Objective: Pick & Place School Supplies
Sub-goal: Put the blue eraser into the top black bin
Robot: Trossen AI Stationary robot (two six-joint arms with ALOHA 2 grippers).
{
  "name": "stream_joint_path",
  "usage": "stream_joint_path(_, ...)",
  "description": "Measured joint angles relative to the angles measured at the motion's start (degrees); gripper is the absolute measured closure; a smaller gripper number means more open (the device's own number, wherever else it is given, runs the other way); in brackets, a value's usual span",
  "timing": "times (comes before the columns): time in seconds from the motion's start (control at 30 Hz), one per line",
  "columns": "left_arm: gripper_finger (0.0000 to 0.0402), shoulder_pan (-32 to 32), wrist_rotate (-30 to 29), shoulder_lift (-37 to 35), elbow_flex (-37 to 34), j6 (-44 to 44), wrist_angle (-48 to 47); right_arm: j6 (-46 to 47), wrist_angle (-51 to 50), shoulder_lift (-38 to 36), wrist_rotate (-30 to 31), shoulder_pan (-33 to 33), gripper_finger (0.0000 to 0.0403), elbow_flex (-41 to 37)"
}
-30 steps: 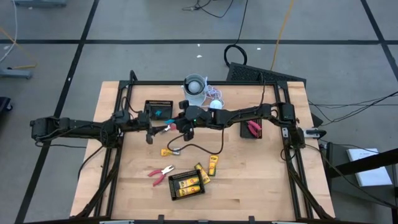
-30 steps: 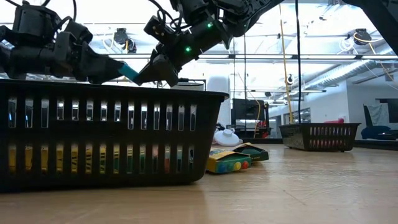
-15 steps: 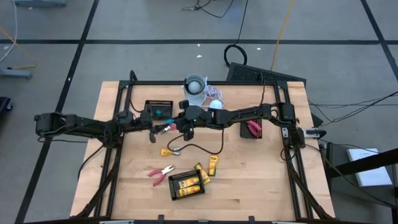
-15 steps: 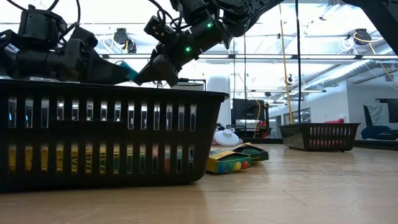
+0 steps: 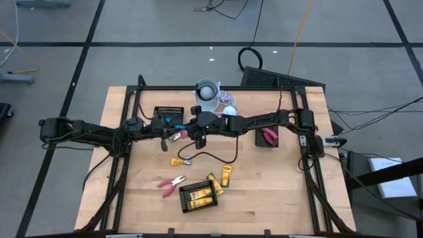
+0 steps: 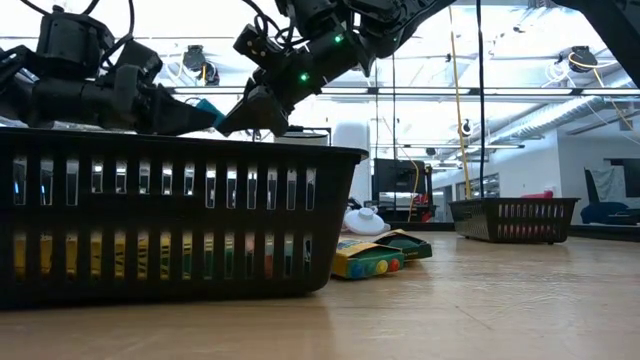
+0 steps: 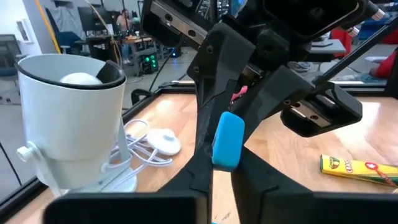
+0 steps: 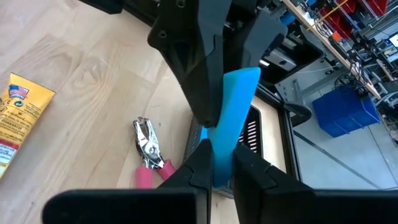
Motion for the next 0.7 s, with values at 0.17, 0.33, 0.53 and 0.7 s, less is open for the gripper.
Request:
stream_joint_path(0.17,0.0373,-1.05,-1.85,0.02,0.00,1.42,0.79,0.41,-0.40,-0.09,-0.09,0.02,0.0381,0.00)
stream_joint_path(0.33,0.0373,-2.46,-4.22,0.02,0.00,2.47,0.98,0.24,-0.46,-0.09,-0.01,0.02,0.0381,0.00)
stream_joint_path(0.53,0.0373,-3.36,-6.07,-0.05,0.29,2.50,2.20,1.32,0.34,0.14,2.14,0.06,0.0312,0.01)
stream_joint_path(0.7,0.0373,-3.60,-7.00,-0.09,0.33,2.60,1.20,6.31,-0.77,0.34,6.77,0.01,0.0213,-0.04)
